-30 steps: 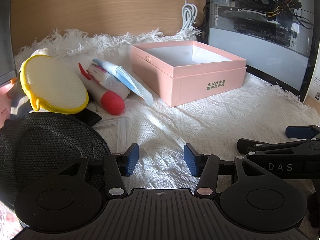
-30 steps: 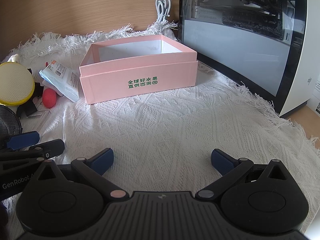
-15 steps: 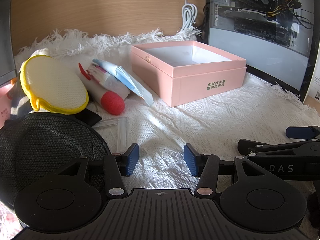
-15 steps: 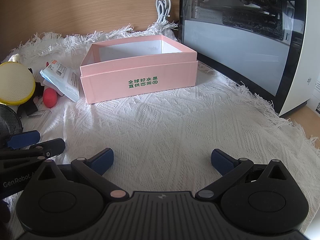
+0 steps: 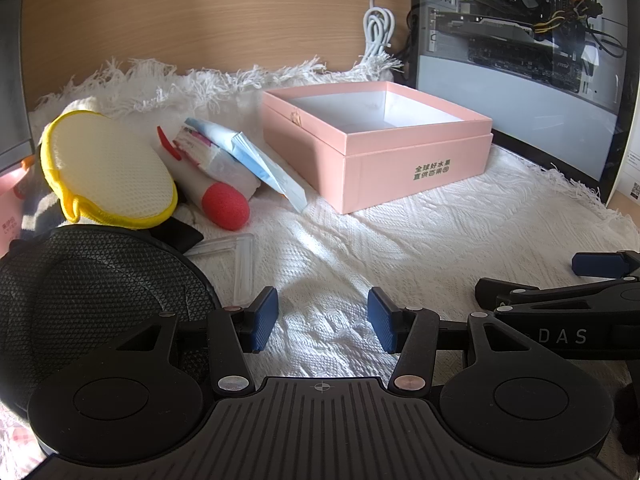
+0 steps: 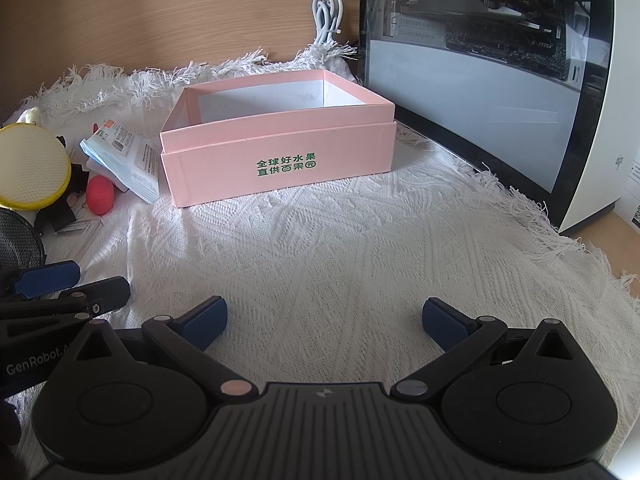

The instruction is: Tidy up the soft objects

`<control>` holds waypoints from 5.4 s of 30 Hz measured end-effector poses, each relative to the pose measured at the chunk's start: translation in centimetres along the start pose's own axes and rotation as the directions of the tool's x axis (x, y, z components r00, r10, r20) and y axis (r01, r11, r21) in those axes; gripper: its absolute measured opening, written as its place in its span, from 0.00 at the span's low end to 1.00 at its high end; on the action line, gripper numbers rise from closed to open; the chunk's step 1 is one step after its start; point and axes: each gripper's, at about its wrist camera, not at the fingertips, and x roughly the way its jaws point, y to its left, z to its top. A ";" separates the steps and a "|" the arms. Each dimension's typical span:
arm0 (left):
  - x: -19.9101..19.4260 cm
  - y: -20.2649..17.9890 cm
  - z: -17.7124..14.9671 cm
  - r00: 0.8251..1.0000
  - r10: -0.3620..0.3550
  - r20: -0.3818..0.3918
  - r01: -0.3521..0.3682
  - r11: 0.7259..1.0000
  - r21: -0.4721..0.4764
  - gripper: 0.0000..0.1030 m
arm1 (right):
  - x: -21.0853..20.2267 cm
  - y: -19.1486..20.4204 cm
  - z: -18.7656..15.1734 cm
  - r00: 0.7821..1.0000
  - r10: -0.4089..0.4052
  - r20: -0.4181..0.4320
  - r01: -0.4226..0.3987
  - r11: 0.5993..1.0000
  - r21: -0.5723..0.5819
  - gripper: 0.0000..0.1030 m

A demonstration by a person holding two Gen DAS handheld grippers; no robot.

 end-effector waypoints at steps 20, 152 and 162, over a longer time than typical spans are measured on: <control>0.0 0.0 0.0 1.000 0.001 0.000 -0.001 1.000 0.001 0.54 | 0.1 0.0 -0.1 1.000 0.001 0.000 -0.001 1.000 -0.001 1.00; -8.4 6.7 0.1 0.993 -0.047 -0.109 0.014 0.958 -0.286 0.22 | -3.8 -0.4 8.9 0.813 0.539 -0.218 -0.580 0.727 -0.368 0.09; -7.2 3.7 4.5 0.986 -0.157 -0.058 0.140 0.964 -0.228 0.21 | -4.2 -7.7 8.6 0.888 0.435 -0.150 -0.460 0.854 -0.242 0.09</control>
